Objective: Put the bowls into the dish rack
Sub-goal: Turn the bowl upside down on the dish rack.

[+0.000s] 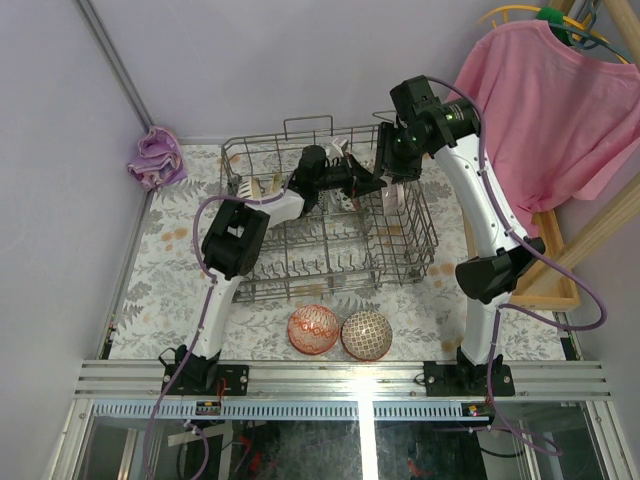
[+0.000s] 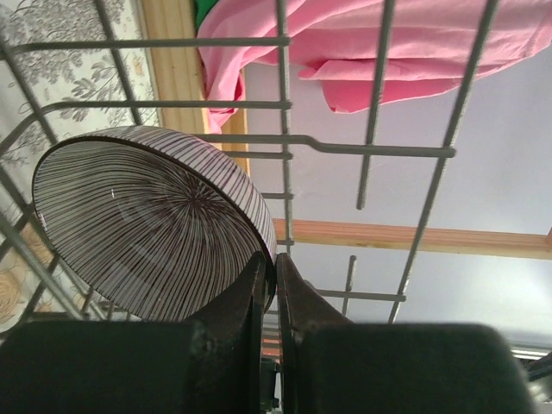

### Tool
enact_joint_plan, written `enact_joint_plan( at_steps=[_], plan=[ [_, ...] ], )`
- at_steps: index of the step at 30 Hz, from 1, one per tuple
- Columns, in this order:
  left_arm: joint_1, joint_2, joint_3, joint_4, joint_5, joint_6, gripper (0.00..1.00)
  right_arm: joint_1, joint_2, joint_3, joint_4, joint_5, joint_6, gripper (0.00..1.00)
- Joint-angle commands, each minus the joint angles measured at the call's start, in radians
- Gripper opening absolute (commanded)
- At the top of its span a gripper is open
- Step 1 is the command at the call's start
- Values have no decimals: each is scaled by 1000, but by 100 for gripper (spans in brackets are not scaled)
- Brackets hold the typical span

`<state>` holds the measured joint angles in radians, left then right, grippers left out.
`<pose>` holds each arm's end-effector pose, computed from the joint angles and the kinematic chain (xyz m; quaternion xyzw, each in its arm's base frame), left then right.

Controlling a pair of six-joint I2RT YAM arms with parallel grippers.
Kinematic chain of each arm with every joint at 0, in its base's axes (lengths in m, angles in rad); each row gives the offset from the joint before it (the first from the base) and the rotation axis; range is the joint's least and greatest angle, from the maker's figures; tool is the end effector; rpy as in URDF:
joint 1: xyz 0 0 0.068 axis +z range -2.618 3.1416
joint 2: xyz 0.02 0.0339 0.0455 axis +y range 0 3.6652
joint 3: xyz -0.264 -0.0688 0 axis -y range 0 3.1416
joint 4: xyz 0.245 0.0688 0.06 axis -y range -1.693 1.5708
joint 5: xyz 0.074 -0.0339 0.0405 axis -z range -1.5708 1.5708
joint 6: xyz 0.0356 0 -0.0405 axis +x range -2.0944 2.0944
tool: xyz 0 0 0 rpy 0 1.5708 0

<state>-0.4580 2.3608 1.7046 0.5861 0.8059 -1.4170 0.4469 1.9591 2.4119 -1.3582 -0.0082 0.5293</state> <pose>0.4700 -0.2603 0.1905 -0.0732 0.7203 -0.6754 0.1400 0.3441 0.1652 0.4328 0.0376 0.9444 0.1566 0.2866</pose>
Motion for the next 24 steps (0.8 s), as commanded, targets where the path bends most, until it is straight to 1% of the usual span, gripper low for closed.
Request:
enact_joint_plan(
  at_steps=[1, 10, 15, 18, 19, 22, 24],
  plan=[
    [3, -5, -38, 93, 33, 3, 0, -7, -23, -11, 23, -53, -36, 53],
    [4, -24, -101, 49, 39, 60, 0, -7, -35, -38, 40, -71, -33, 53],
    [5, -48, -114, -57, 41, 136, 0, -7, -44, -56, 48, -76, -32, 53],
    [8, -63, -105, -167, 30, 197, 0, -6, -47, -60, 50, -78, -31, 53],
    [9, -68, -104, -194, 26, 214, 1, -7, -47, -63, 52, -79, -32, 53],
    [10, -77, -97, -276, 10, 260, 7, -7, -50, -73, 57, -82, -31, 53],
    [11, -78, -87, -343, -4, 290, 8, -7, -55, -83, 62, -85, -29, 53]
  ],
)
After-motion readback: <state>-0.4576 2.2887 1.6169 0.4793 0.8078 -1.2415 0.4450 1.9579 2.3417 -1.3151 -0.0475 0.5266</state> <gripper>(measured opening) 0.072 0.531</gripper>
